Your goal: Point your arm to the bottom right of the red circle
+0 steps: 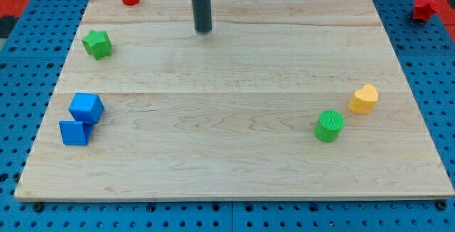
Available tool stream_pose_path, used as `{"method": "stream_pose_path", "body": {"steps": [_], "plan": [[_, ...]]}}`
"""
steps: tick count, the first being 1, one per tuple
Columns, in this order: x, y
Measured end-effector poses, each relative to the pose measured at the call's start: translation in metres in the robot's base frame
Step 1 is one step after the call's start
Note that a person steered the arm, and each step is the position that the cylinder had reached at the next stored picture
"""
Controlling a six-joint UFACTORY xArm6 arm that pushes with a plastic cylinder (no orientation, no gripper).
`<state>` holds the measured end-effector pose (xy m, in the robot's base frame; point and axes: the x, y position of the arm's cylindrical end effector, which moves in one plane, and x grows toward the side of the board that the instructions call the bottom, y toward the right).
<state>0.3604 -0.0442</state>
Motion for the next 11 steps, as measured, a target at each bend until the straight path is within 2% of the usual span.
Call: {"method": "stream_pose_path", "body": {"steps": [1,2,3,4,5,6,7,8,9,10,11], "plan": [[0.09,0.096],[-0.063,0.149],[-0.115,0.058],[0.018,0.008],[0.142,0.082],[0.075,0.082],[-0.02,-0.01],[0.031,-0.133],[0.103,-0.067],[-0.028,-0.096],[-0.138,-0.067]]}}
